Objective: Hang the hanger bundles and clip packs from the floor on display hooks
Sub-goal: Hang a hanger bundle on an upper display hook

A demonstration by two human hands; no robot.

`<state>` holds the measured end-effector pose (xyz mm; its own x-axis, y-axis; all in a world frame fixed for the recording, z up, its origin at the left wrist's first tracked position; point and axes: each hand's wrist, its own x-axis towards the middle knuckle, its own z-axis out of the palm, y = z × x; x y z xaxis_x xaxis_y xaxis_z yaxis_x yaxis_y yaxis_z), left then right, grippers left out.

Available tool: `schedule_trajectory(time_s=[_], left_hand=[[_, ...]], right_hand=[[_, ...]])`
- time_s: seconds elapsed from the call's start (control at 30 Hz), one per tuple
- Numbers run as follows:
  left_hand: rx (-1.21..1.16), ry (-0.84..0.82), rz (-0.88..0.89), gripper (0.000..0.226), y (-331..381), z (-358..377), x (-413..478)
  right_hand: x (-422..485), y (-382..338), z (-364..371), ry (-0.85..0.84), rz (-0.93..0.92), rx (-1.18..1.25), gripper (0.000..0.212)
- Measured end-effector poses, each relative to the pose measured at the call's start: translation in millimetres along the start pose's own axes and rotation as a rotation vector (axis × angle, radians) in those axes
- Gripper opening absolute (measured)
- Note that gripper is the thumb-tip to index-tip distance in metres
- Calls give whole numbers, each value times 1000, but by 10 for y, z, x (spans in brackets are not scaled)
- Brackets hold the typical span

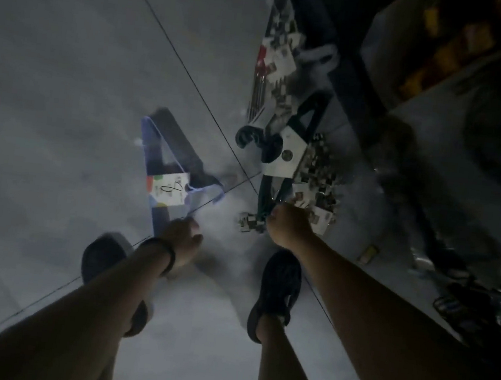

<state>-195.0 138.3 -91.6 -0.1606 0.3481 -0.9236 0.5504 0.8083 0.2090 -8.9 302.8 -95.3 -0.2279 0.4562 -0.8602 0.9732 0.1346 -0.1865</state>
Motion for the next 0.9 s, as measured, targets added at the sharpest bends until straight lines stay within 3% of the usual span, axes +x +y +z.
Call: schedule_trajectory(time_s=[0.03, 0.17, 0.27, 0.43, 0.67, 0.77, 0.9], left_hand=[[10, 14, -25, 45, -63, 53, 267], [86, -17, -37, 65, -231, 286, 985], [4, 52, -73, 70, -281, 541, 1178], [-17, 172, -82, 79, -307, 893, 1192], [-126, 168, -117, 60, -269, 659, 1180], [-274, 165, -144, 56, -242, 510, 1086], [-618, 207, -45, 48, -46, 282, 923]], right_hand=[[198, 20, 175, 11, 5, 18, 14], [850, 121, 731, 86, -12, -19, 62], [1179, 151, 1026, 161, 41, -122, 83], [1476, 92, 1113, 279, 185, -123, 71], [1066, -170, 1013, 332, 23, 27, 39], [616, -278, 887, 413, -12, 56, 46], [-16, -351, 737, 486, -58, 206, 73]])
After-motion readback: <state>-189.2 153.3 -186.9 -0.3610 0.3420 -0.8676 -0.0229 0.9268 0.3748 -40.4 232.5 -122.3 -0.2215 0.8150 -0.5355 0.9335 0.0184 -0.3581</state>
